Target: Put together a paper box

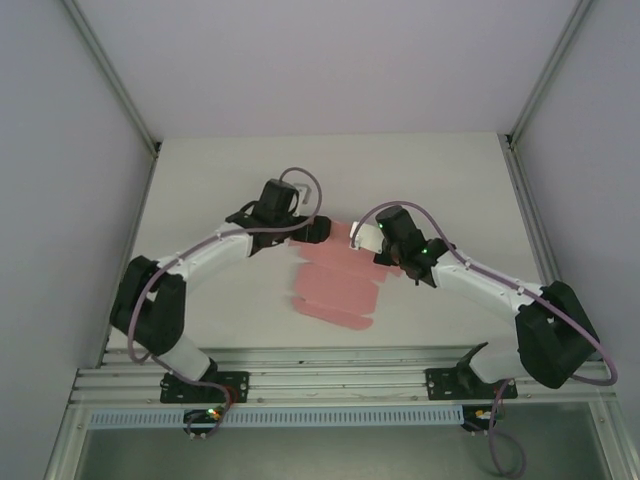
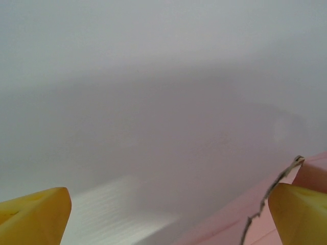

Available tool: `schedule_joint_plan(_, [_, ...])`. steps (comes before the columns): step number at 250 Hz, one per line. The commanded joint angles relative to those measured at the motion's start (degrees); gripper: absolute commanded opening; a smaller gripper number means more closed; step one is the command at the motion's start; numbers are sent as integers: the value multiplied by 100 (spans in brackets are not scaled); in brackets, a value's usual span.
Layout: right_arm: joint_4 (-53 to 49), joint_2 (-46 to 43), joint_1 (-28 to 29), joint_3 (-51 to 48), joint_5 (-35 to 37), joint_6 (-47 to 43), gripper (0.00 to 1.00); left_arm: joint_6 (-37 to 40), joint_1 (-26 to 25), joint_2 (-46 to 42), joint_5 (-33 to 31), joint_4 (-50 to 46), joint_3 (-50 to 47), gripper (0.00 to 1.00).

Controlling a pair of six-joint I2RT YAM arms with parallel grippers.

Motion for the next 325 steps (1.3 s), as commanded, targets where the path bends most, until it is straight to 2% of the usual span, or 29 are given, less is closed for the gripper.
schedule_joint_plan(1, [216,-205,-50,-85,-388,107,0,-203,197,-708,135,226,-500,100])
schedule_joint_plan(67, [236,-238,-232,-118,-440,223,0,-338,1029,-2167,743,406,-2009,100])
schedule_joint_plan(113, [228,-311,-300,-127,-592,341,0,-620,1406,-2092,724,355,-2371,100])
schedule_joint_plan(170, [131,-394,-331,-92,-808,532,0,-751,1393,-1454,1193,1676,-2631,100])
schedule_joint_plan(195, [140,-433,-368,-92,-924,616,0,-727,1359,-1194,1670,2285,-2632,100])
schedule_joint_plan(262, [85,-408,-414,-66,-1128,698,0,-797,1253,-920,2246,3249,-2719,100])
schedule_joint_plan(297, [74,-472,-418,-85,-1288,685,0,-689,1147,-753,1798,3007,-2544,100])
schedule_joint_plan(325, [104,-548,-412,-157,-1539,669,0,-506,673,-483,1203,2727,-2255,100])
